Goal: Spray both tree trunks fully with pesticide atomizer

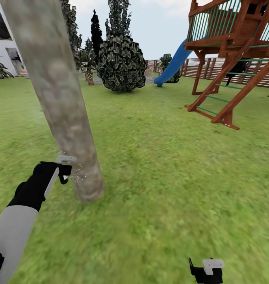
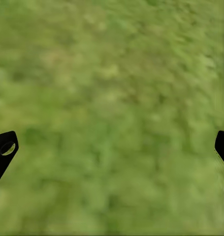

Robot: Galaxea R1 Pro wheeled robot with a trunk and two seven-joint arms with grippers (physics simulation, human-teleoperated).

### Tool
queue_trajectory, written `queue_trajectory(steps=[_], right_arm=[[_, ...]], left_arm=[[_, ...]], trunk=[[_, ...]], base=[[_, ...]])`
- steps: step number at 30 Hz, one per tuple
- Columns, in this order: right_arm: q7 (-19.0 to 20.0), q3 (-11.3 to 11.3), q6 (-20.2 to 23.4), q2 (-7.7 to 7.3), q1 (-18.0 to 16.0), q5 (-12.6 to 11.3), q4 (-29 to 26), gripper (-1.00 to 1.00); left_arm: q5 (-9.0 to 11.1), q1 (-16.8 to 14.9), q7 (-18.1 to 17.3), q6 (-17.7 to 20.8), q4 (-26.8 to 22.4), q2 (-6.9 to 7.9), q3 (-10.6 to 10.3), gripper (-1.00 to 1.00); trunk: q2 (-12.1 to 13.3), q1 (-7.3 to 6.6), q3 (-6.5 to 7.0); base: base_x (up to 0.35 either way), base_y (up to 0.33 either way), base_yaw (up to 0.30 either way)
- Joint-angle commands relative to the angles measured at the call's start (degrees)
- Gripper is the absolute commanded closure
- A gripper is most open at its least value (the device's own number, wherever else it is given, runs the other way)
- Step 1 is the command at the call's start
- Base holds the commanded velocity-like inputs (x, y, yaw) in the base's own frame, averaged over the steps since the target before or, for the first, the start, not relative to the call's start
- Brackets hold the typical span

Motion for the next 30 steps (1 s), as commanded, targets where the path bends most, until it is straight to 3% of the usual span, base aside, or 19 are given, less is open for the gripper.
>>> queue_trajectory(steps=[1,12,24,28,30], right_arm=[[0.0,0.0,0.0,0.02,0.0,0.0,0.0,-1.0],[0.0,-0.1,0.0,0.05,0.0,-0.1,-0.1,-1.0],[0.0,-0.1,0.0,0.1,0.0,0.0,-0.1,-1.0],[0.0,0.0,0.0,0.01,0.0,0.0,-0.1,-1.0],[0.0,-0.1,0.0,0.0,0.0,0.0,-0.1,-1.0]], left_arm=[[0.0,0.0,0.0,0.0,0.0,0.0,0.1,1.0],[-0.1,-0.1,0.1,0.2,-0.3,0.17,0.4,1.0],[-0.8,0.1,0.4,1.4,-0.3,0.2,0.5,1.0],[-0.9,0.5,0.7,1.4,0.7,2.4,0.8,1.0],[-0.9,0.5,0.7,1.3,1.0,2.68,0.7,1.0]], trunk=[[0.0,0.0,0.0],[0.0,0.0,0.0],[0.0,0.0,0.0],[0.0,0.0,0.0],[0.0,0.0,0.0]], base=[[0.0,-0.27,0.0],[0.0,-0.27,0.008],[0.055,-0.263,0.198],[0.194,-0.229,0.004],[0.224,-0.201,0.0]])
